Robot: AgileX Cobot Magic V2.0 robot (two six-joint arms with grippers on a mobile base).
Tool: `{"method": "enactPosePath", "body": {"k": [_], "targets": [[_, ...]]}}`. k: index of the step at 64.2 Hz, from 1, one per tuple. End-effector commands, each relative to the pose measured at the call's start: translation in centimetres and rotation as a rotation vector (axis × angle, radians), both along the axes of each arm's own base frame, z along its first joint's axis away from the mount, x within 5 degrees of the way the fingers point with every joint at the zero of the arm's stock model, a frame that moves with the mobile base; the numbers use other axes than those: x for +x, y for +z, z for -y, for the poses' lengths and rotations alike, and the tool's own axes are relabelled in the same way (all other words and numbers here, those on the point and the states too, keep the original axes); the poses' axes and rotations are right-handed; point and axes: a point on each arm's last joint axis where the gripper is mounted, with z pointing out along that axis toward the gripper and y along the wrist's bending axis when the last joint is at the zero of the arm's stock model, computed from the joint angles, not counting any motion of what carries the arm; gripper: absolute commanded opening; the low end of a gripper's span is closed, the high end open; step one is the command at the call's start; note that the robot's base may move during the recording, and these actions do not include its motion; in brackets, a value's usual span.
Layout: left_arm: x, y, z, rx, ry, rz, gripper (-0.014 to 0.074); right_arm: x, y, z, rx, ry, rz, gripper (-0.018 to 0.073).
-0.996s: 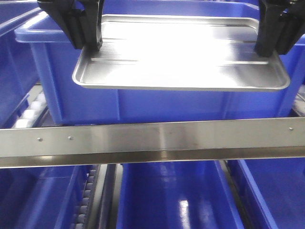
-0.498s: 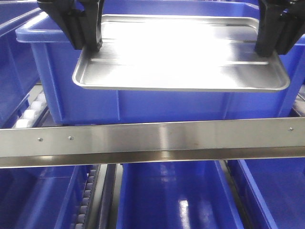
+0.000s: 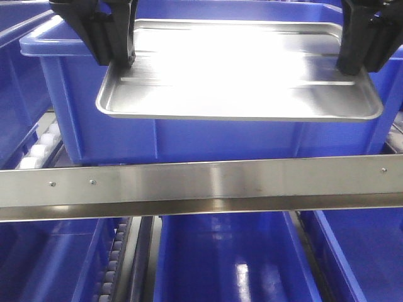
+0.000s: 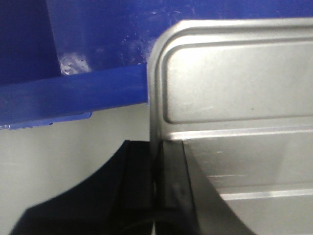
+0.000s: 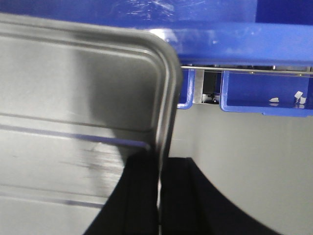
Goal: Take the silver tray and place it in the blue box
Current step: 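Lower the tray with both grippers into the blue bin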
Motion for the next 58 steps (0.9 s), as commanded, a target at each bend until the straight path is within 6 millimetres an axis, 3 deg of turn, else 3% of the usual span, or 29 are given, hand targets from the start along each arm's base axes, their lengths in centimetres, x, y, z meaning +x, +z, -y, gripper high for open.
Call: {"method": "enactPosePath", "body": {"k": [1,40,50,58], "targets": [[-0.5,2.1,-0.5,-0.012,-0.025,0.065,-0.0105,-0.1,2.2,0.5,0.002,0.022,0.116,0.0059],[-0.4,2.4,-0.2,-0.053,-0.042,0.089,-0.0105,-0.3,2.5,0.6,-0.018,0.056,0.121,0.0059],[-0.8,4.3,-0.7,-0.09,-0.041,0.134,-0.0105,-0.6,4.6,0.8,-0.025,0.069,0.146,0.0059],[-1.0,6.7,-1.0,-0.132,-0.039,0.195,-0.0105,-0.7,7.8,1.0,-0.011,0.086,0.216,0.0059]]}}
